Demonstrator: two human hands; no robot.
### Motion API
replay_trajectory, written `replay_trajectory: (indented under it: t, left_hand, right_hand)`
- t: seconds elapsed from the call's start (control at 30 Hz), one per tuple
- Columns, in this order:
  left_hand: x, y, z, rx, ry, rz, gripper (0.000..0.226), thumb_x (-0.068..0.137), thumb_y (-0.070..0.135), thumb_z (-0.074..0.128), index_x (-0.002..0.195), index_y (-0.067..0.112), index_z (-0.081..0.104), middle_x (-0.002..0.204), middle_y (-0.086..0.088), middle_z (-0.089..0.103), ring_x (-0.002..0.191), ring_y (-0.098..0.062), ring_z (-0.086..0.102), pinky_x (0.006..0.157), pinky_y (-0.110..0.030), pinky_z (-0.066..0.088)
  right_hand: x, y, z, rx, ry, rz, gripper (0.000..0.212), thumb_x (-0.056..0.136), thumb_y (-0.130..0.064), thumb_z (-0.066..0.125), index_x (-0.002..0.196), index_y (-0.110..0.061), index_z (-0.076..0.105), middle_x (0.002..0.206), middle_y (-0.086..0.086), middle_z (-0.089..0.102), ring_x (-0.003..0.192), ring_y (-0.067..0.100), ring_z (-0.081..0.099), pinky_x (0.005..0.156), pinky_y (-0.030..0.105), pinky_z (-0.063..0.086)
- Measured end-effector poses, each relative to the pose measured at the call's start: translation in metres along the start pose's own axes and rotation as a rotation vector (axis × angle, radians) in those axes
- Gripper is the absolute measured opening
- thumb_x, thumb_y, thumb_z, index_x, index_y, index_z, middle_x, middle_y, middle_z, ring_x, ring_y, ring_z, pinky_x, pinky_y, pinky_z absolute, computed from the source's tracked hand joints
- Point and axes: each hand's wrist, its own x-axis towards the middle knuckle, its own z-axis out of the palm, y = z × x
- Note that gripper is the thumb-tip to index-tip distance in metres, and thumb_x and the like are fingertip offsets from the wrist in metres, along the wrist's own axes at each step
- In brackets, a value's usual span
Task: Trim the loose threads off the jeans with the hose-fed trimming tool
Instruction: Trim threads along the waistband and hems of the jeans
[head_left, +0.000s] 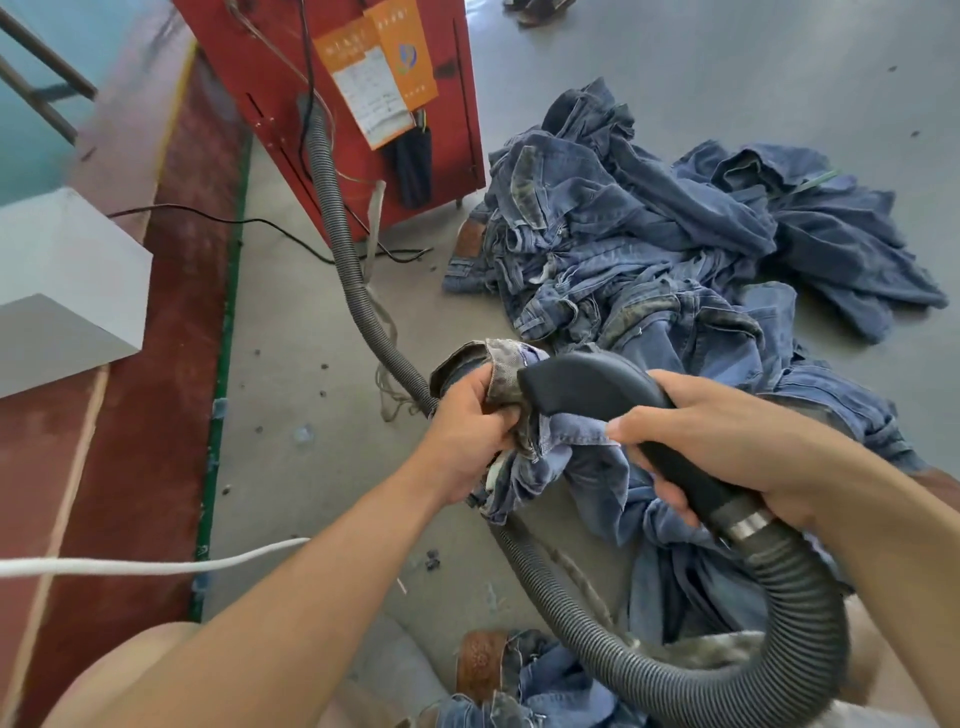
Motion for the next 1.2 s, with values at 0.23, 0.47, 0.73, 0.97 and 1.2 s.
replay_trajectory:
  t: [0.23,0.47,0.73,0.97,1.2]
  left_hand:
    - [0.002,-0.004,-0.011,0.635,-0.018,0.329,0.009,0.089,-0.009,0.053,0.089,-0.006,0.062,0.087,-0.023,0.064,0.083,-0.022,0.06,0.079,-0.047,0.053]
    - [0.003,0.0,-0.015,0.895,0.023,0.465,0.032,0.079,-0.021,0.052,0.072,0.01,0.05,0.069,0.003,0.05,0.07,-0.006,0.044,0.062,-0.023,0.037]
    - [0.002,0.007,-0.029,1.057,-0.094,0.523,0.022,0.077,-0.013,0.057,0.087,0.006,0.062,0.122,-0.006,0.071,0.13,-0.036,0.058,0.109,-0.031,0.046]
    - [-0.002,0.002,-0.02,1.066,-0.182,0.577,0.043,0.073,-0.024,0.053,0.104,0.001,0.069,0.142,-0.015,0.061,0.148,-0.031,0.037,0.121,-0.056,0.033]
    - [-0.001,-0.002,-0.023,1.249,-0.288,0.695,0.04,0.066,-0.028,0.048,0.083,0.006,0.059,0.119,-0.016,0.071,0.147,-0.038,0.037,0.121,-0.061,0.029]
  right_hand:
    - [0.015,-0.004,-0.004,0.169,0.087,-0.061,0.018,0.099,-0.019,0.066,0.103,-0.012,0.05,0.078,0.013,0.054,0.051,0.024,0.051,0.048,0.035,0.05]
    - [0.002,0.006,-0.015,0.008,-0.035,0.03,0.024,0.093,-0.024,0.071,0.103,-0.012,0.052,0.072,0.011,0.058,0.051,0.027,0.053,0.05,0.037,0.052]
    - [0.019,0.006,0.007,0.098,0.059,-0.072,0.024,0.096,-0.023,0.069,0.107,-0.011,0.051,0.076,0.012,0.056,0.053,0.026,0.053,0.049,0.036,0.052]
    - [0.015,-0.001,-0.007,0.082,0.038,-0.08,0.02,0.097,-0.021,0.068,0.103,-0.013,0.051,0.074,0.011,0.056,0.052,0.026,0.053,0.049,0.037,0.051]
    - [0.015,-0.001,-0.004,0.057,0.024,-0.045,0.02,0.097,-0.02,0.068,0.101,-0.012,0.05,0.074,0.012,0.054,0.049,0.025,0.051,0.047,0.034,0.05]
